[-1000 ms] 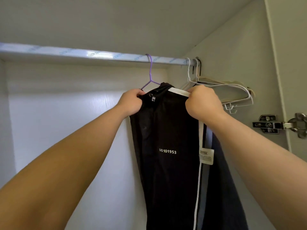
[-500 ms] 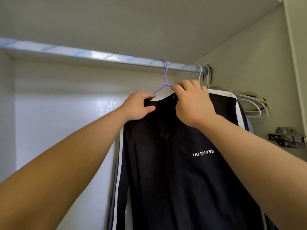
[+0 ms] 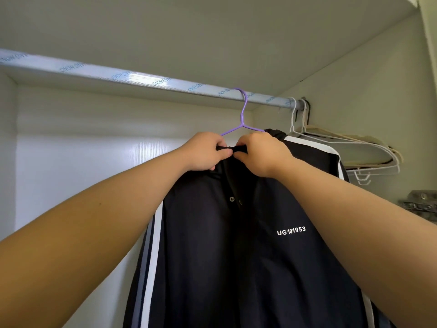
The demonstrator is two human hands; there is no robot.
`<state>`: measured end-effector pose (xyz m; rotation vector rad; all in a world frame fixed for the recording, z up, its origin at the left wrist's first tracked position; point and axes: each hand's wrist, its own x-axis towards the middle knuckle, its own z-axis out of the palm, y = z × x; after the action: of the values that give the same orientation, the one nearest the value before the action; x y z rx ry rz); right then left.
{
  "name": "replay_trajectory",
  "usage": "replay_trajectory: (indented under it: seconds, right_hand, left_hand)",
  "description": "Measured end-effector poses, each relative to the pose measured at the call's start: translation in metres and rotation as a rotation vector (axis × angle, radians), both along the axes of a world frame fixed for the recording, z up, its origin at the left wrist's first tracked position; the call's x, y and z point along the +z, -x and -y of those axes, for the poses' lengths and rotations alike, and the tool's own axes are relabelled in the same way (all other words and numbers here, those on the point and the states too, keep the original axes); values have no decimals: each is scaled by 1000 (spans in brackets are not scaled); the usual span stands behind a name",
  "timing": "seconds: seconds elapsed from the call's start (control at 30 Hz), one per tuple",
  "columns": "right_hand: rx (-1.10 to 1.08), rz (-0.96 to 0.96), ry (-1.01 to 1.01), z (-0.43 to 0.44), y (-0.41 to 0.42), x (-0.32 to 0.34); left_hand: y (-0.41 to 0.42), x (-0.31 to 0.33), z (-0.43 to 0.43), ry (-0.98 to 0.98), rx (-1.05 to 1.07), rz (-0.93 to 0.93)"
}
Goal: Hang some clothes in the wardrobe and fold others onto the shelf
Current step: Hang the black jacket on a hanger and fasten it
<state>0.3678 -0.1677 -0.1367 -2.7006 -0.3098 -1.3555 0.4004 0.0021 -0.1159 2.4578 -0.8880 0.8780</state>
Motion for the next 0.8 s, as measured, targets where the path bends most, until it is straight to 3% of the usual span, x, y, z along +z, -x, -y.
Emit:
replay_trajectory:
  seconds: [0.23,0.53,0.73,0.8]
  right_hand:
    - [-19,31,-59,-5,-2,-5]
    - [-26,85,-79,-9,1,-20]
    - [-16,427,-250,-16,5,-59]
    - [12,411,-332,-20,8,-73]
  left_hand:
    - [-3,1,-6,67,-48,-40]
    - [4,-5,-4,-59,35,-5]
    - [3,-8,-6,4,35,13]
    - [3,-8,-6,32,43,19]
